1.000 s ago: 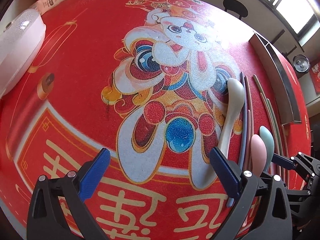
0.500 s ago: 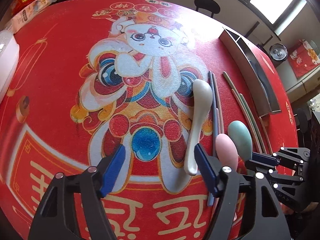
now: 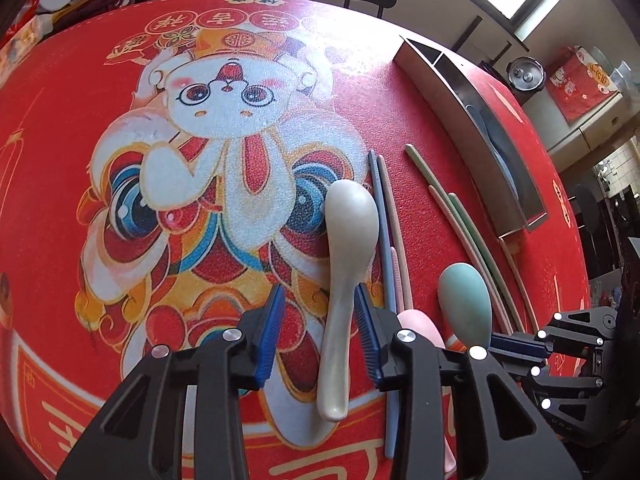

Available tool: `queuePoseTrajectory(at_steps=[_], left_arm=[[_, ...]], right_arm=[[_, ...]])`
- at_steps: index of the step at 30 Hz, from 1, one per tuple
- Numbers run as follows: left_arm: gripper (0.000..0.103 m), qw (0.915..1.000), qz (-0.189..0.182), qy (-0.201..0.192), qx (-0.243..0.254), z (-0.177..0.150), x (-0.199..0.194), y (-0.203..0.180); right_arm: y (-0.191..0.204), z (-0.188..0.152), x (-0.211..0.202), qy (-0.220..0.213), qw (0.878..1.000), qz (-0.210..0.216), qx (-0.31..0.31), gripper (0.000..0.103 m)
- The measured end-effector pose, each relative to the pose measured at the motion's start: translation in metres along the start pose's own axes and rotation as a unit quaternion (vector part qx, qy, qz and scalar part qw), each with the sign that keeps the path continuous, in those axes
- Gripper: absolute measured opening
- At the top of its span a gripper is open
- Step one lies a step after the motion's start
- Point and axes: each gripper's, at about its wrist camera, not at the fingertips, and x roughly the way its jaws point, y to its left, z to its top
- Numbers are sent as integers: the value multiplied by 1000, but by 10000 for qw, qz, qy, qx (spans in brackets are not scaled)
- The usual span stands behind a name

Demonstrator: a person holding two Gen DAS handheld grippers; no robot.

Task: Organize utensils
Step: 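Grasp the cream-white spoon with the left gripper, then carry the teal spoon and cream-white spoon over the steel tray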

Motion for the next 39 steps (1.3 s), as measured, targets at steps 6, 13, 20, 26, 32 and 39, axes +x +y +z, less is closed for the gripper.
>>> queuePoseTrajectory(at_steps=[6,13,20,26,32,39], left_arm=[[32,9992,95,-101,363,10,10,-16],[15,9987,-19,-10,513,7,11,-25],[7,9972,36,-9,742,-15,-7,-24],[7,9965,25,182,819,-37,-13,-20],[7,9932,288,313,1086,-58,-12,-29],[7,9970,407,143,645,-74,-19,-23]], right_arm=[[-1,0,0,1,10000,16,20,8],[-2,0,0,-1,10000,46,54,8],[-2,0,1,-18,9999,52,98,8],[-3,0,1,-22,9999,83,139,8],[-4,-1,2,-33,9998,120,164,8],[-6,0,3,-15,9997,167,183,9]])
